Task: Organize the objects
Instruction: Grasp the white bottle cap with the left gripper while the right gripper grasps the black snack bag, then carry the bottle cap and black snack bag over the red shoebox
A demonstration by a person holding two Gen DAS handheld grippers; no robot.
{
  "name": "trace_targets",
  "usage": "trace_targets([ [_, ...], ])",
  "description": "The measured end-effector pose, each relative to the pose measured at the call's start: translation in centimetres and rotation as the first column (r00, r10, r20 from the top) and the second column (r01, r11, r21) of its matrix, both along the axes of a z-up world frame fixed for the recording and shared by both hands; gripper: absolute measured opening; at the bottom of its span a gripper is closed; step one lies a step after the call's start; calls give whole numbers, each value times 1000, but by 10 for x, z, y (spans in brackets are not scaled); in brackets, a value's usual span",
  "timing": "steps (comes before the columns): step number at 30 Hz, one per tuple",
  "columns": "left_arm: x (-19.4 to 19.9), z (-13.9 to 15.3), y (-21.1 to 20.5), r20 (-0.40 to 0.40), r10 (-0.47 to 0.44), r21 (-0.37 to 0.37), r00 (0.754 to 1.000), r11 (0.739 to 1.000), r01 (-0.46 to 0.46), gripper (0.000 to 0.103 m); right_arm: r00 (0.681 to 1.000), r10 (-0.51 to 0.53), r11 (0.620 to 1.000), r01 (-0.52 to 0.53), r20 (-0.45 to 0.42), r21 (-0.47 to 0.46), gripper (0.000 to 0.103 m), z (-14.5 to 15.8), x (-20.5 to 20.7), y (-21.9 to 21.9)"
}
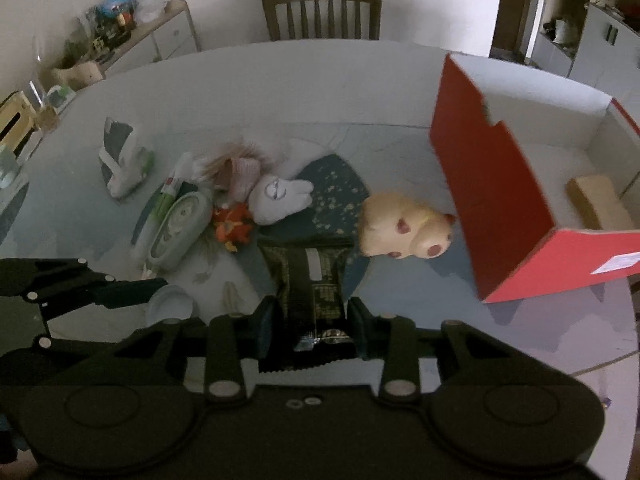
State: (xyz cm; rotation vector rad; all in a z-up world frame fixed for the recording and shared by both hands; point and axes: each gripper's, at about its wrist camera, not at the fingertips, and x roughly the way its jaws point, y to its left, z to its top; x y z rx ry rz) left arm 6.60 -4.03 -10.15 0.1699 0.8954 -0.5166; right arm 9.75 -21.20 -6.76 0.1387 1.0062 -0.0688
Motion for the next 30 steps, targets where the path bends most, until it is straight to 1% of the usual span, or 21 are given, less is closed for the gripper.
trace_targets([
  [7,4,23,-10,4,-23,-30,1000,999,23,38,999,-37,999,37,22,9,37,22,-11,-16],
  [10,6,31,-19,7,-43,-32,999,999,44,38,998,-49,999,48,32,15,37,31,-15,-23],
  [13,6,41,-30,29,-66,-29,997,997,67,38,997,-52,999,52,49,12,37,41,-19,-31],
  [21,11,69,-61,79,-109,-52,991,992,114,38,993,-79,997,78,88,7,37,65,-29,-61],
  [30,25,86,-108,123,-145,-56,982,987,152,38,989,-84,996,88,120,-32,37,80,-31,-99],
])
